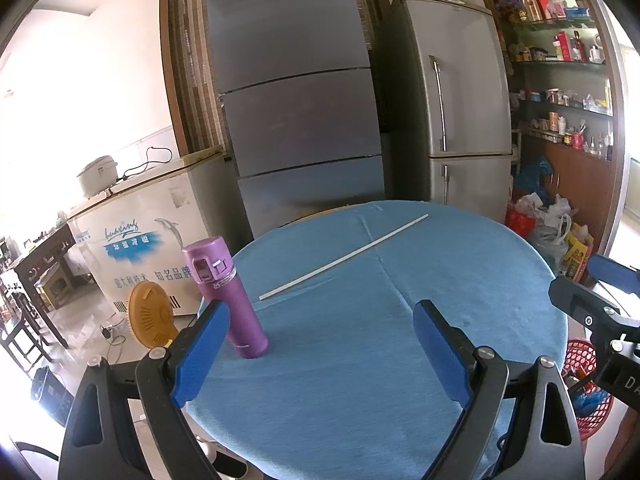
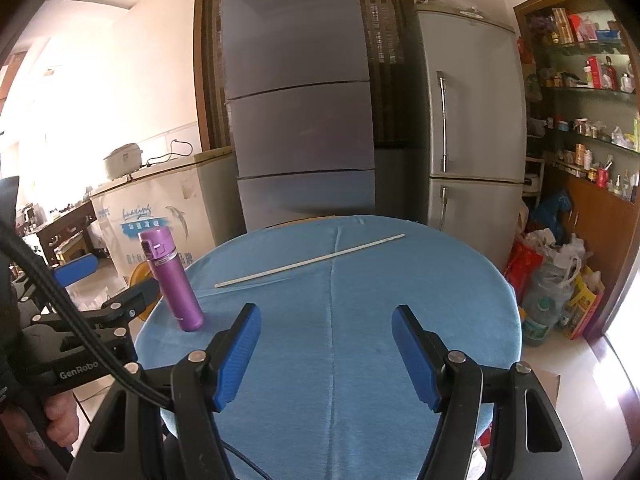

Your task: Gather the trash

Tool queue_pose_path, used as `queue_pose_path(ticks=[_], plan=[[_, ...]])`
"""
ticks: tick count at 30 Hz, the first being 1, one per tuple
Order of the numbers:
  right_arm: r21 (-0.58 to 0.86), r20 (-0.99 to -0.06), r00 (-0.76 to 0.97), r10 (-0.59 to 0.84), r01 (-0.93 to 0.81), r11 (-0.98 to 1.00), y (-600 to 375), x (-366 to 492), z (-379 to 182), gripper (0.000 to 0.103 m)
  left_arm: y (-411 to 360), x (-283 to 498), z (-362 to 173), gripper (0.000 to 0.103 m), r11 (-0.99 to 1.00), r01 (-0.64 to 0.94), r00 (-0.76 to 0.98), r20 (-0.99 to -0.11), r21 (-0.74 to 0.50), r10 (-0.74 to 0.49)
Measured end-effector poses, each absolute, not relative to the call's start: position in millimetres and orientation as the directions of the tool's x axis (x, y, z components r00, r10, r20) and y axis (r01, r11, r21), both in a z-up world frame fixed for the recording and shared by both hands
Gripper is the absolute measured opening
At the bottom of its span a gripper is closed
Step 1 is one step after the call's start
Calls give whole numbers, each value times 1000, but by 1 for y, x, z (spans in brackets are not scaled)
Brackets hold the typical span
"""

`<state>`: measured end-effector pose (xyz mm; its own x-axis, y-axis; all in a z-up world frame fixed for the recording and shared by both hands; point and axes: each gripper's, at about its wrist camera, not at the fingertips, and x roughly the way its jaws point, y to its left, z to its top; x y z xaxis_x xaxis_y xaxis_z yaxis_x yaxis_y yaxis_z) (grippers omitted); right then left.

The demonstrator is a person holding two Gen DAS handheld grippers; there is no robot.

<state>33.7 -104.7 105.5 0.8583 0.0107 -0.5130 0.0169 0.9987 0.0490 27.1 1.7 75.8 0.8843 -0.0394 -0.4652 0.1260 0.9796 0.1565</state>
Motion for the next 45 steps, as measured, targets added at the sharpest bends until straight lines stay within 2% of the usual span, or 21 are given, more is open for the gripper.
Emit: queue_pose_path(ticks=[45], plan=[[17, -548, 836, 14, -6, 1000, -89, 53, 96, 72, 23, 31, 59, 93, 987, 96, 872, -490, 129, -21]])
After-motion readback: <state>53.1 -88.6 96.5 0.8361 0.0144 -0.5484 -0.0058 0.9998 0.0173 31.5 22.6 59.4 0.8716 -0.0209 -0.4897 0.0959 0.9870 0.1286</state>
